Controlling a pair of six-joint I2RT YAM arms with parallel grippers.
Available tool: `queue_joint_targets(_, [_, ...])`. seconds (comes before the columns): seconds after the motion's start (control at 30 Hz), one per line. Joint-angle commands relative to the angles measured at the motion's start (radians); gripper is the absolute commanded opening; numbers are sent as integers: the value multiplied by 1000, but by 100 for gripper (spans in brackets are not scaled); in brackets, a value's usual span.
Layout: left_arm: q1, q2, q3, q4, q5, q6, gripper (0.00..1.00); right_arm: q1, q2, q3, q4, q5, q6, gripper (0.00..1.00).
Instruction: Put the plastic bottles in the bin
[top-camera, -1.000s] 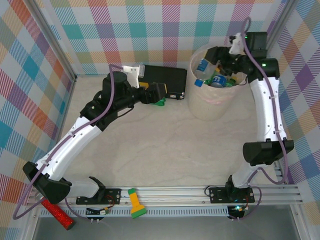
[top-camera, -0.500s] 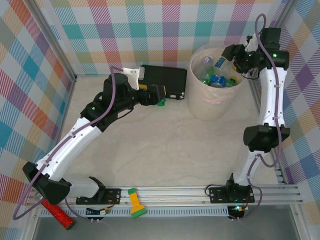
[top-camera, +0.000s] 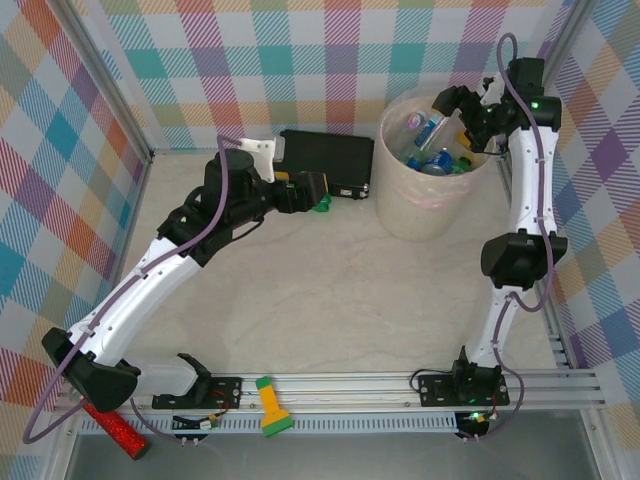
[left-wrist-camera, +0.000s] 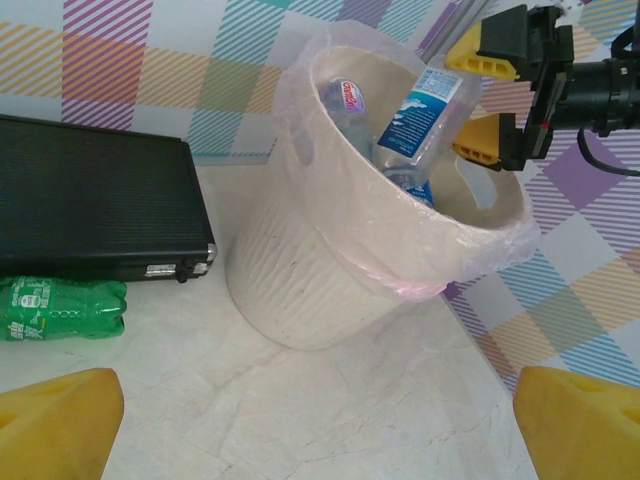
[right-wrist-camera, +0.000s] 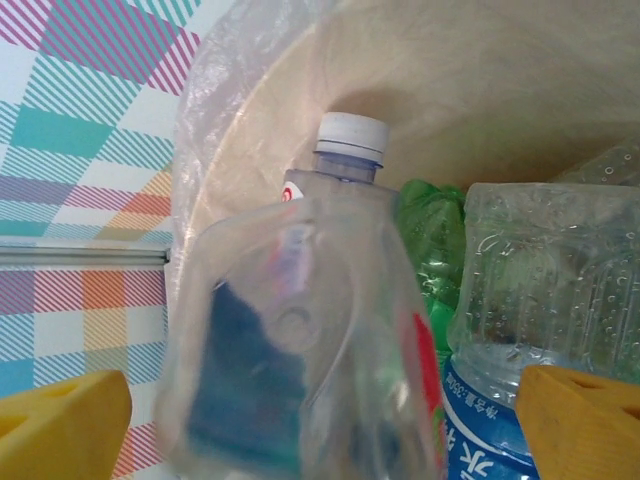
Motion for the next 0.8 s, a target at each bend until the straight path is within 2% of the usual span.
queue_joint_targets(0.0, [10,-25,-16,-7,-11,-5,100,-2,-33,34,-26,13,-30,99])
queue_joint_targets(0.3, [10,-11,-21,9,-1,-22,100,1,-110,24,-4,72,-78,99])
queue_joint_targets(0.77, [10,-33,-40,0,-19,-34,100,78,-50,10,82,39,-86,99])
